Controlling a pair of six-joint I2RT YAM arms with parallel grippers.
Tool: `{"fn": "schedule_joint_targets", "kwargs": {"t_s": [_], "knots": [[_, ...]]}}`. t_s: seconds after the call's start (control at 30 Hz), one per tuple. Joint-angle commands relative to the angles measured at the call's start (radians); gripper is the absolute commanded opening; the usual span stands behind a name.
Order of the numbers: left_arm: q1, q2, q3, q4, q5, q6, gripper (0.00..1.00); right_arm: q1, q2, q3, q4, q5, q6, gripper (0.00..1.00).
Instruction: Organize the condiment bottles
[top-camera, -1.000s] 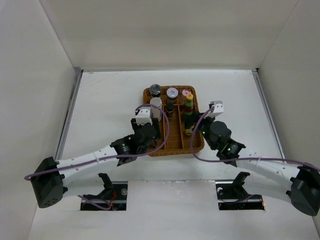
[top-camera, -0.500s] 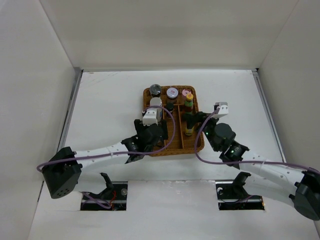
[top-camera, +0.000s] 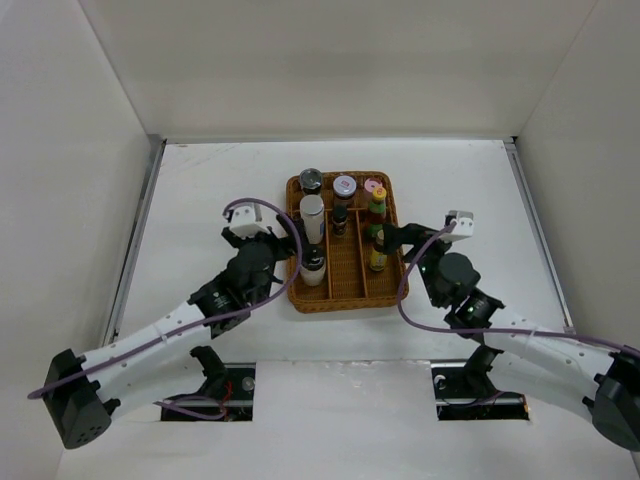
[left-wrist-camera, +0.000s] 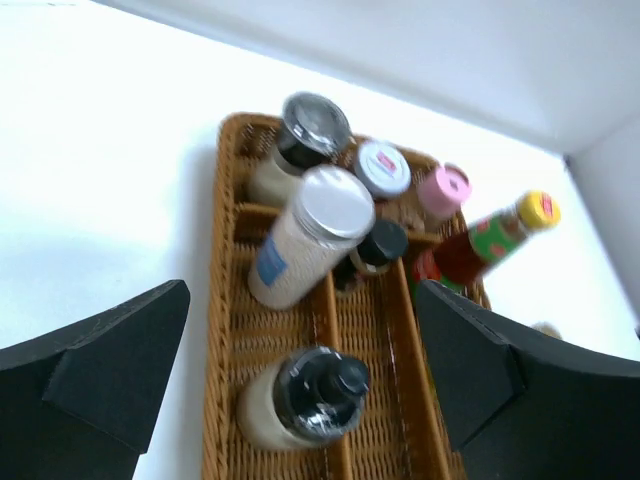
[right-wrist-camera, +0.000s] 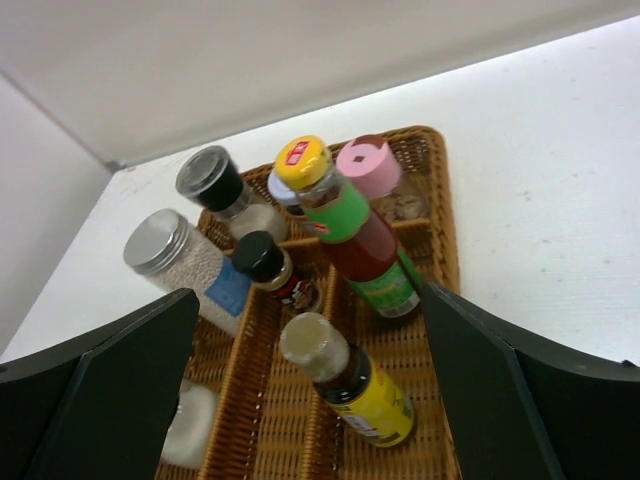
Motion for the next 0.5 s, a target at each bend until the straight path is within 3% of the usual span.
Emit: {"fn": "schedule_joint_targets", "kwargs": {"t_s": [0.0, 0.13, 0.27, 0.47], "knots": [[0.094, -0.054, -0.059, 0.025, 0.044, -0.042, 1.0, -0.014, -0.05, -0.019, 0.081, 0.075, 0.004, 1.0], [0.287, -0.103, -0.098, -0.103, 0.1, -0.145, 1.0, -0.04, -0.094, -0.05, 0.101, 0.11, 0.013, 1.0], [0.459, -0.094, -0.038, -0.291, 0.164, -0.199, 1.0, -0.075, -0.128, -0.077, 0.106, 0.122, 0.056, 1.0], [0.472, -0.121, 0.037, -0.369, 0.253, -0.203, 1.0, -0.145, -0.143, -0.102, 0.092, 0.125, 0.105, 1.0]]}}
